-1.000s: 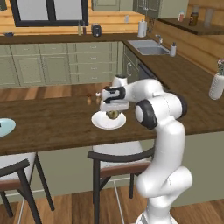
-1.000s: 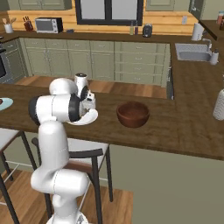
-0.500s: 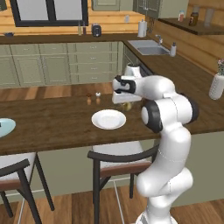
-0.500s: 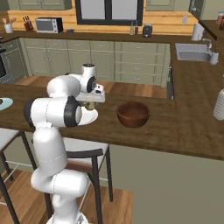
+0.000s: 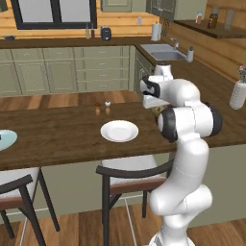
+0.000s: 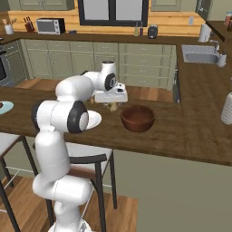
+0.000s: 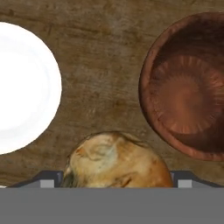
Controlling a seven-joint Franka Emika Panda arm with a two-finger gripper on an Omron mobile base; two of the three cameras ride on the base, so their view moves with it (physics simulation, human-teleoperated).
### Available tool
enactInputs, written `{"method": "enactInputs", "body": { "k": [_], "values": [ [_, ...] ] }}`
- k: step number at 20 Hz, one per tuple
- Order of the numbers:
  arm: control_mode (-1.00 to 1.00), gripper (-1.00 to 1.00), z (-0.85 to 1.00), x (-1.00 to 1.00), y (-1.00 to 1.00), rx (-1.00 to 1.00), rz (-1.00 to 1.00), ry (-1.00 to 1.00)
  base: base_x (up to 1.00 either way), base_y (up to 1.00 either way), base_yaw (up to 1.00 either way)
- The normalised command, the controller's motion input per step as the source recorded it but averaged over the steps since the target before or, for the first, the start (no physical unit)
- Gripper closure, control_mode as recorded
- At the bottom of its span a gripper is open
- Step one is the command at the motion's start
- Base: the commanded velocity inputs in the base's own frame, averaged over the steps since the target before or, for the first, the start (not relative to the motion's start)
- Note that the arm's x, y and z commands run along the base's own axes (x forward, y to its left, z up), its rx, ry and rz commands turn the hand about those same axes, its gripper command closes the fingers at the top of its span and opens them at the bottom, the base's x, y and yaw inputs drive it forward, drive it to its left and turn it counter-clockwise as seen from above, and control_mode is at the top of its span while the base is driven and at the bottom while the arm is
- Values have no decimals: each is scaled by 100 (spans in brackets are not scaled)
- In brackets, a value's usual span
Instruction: Pick the chicken drumstick and onion from their plates and place them in the bowl. Then put the bowl in the fridge.
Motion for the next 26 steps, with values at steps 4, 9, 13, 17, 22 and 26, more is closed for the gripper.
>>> {"method": "enactInputs", "body": {
  "k": [4,9,13,17,22,26],
  "values": [
    [-100,100,0,0,-99,0,0,0,0,0,0],
    [-100,100,-11,2,-72,0,0,-3,0,0,0],
    [-100,100,-33,51,-37,1,3,-15,0,0,0],
    [-100,100,-38,52,-17,8,3,-14,0,0,0],
    [-100,100,-32,8,0,1,0,-1,0,0,0],
    [-100,-100,-42,11,8,0,0,0,0,0,0]
  ]
}}
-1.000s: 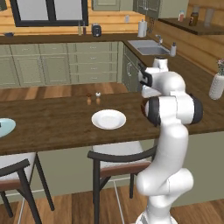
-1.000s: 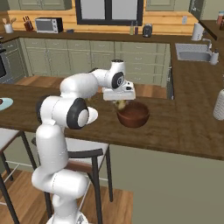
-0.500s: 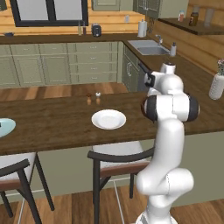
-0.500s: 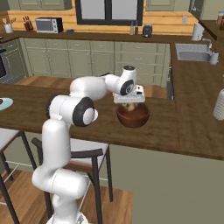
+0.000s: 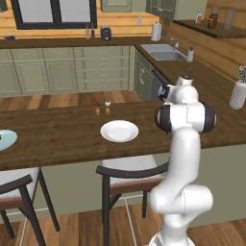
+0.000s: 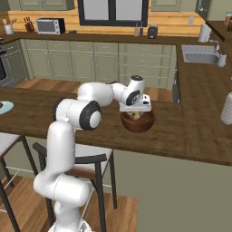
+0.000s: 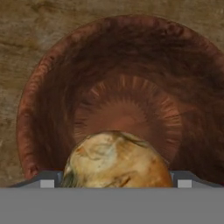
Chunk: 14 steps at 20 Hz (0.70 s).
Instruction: Pick the chicken drumstick and onion from their plates and place them in the bowl. Then put the bowl in the fridge.
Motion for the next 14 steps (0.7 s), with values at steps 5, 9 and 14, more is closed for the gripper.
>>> {"method": "enactInputs", "body": {
  "k": [5,9,14],
  "values": [
    [-100,-100,-5,6,2,0,0,0,0,0,0],
    [-100,-100,0,0,19,0,-1,-2,0,0,0],
    [-100,-100,0,-1,10,0,0,-2,0,0,0]
  ]
}}
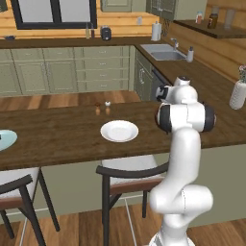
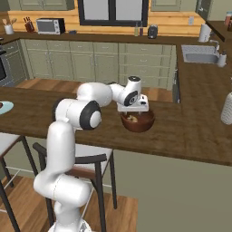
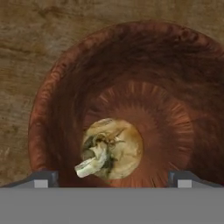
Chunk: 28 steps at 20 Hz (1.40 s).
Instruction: Pick the chicken drumstick and onion from their plates and place them in the bowl. Then put the bowl in the fridge.
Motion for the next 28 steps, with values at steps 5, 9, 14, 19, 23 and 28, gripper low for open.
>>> {"method": "enactInputs", "body": {
  "k": [5,9,14,19,23,28],
  "values": [
    [-100,-100,8,-15,1,0,-10,-1,0,0,0],
    [-100,-100,66,-46,8,8,-13,-7,0,0,0],
    [-100,-100,51,-80,36,14,-10,-2,0,0,0],
    [-100,-100,36,-63,36,5,-14,6,0,0,0],
    [-100,-100,21,-50,58,-5,-1,17,0,0,0],
    [-100,-100,3,-49,38,-13,0,11,0,0,0]
  ]
}}
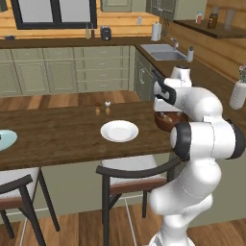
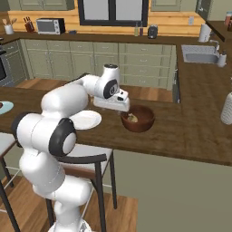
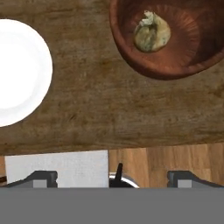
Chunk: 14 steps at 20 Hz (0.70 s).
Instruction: Pick the chicken drumstick and onion from their plates and place them in the bowl. Then put the bowl in the fridge.
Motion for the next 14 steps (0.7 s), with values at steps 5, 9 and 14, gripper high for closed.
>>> {"method": "enactInputs", "body": {
  "k": [5,9,14],
  "values": [
    [-100,-100,3,-66,14,-6,4,1,0,0,0],
    [-100,-100,1,-44,25,-5,2,0,0,0,0],
    [-100,-100,0,-46,20,1,1,0,0,0,0]
  ]
}}
